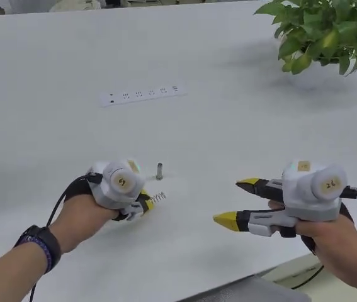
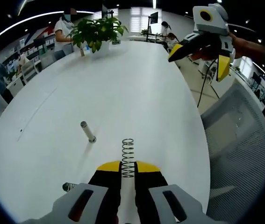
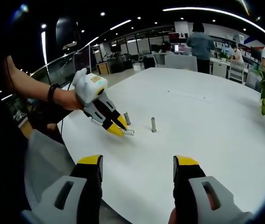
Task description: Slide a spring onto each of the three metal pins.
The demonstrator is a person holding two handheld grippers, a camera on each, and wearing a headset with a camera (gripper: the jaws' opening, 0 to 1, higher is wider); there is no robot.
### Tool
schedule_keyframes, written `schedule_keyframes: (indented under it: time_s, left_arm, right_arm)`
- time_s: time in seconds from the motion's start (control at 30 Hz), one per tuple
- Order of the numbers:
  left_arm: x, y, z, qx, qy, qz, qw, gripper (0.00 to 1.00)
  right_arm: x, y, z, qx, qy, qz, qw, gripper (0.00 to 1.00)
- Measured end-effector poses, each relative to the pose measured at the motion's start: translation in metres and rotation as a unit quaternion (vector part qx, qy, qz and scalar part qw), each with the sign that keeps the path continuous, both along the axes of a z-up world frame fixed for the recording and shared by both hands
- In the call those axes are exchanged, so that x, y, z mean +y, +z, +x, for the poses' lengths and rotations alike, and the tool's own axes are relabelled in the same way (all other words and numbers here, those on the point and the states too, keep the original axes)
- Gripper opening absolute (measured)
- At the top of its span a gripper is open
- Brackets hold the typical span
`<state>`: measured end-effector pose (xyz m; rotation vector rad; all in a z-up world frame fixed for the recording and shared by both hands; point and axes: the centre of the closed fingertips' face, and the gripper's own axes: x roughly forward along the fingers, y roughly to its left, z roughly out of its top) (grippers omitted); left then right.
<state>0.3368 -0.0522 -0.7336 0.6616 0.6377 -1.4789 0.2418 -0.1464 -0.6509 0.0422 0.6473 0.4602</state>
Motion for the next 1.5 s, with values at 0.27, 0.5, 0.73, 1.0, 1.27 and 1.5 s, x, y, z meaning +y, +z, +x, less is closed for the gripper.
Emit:
schedule_keyframes:
  time_s: [0.27, 0.5, 0.73, 1.0, 1.27, 1.5]
  left_arm:
    - [0.010, 0.015, -0.001, -0.012, 0.011, -0.017, 0.9997, 0.02]
    - [0.020, 0.024, -0.003, -0.020, 0.018, -0.027, 0.9993, 0.02]
    - [0.030, 0.036, -0.007, -0.031, 0.026, -0.038, 0.9985, 0.02]
    - [0.039, 0.052, -0.010, -0.043, 0.034, -0.054, 0.9970, 0.02]
    - [0.047, 0.063, -0.014, -0.052, 0.037, -0.065, 0.9958, 0.02]
    - [0.046, 0.075, -0.022, -0.060, 0.031, -0.075, 0.9949, 0.02]
  right_arm:
    - [0.009, 0.004, 0.004, -0.004, 0.014, 0.005, 0.9999, 0.59]
    - [0.016, 0.005, 0.006, -0.006, 0.025, 0.010, 0.9996, 0.58]
    - [0.025, 0.008, 0.009, -0.008, 0.041, 0.013, 0.9990, 0.56]
    - [0.040, 0.013, 0.017, -0.016, 0.061, 0.020, 0.9978, 0.54]
    - [0.057, 0.017, 0.025, -0.019, 0.085, 0.024, 0.9959, 0.52]
    - [0.069, 0.018, 0.030, -0.019, 0.106, 0.028, 0.9938, 0.50]
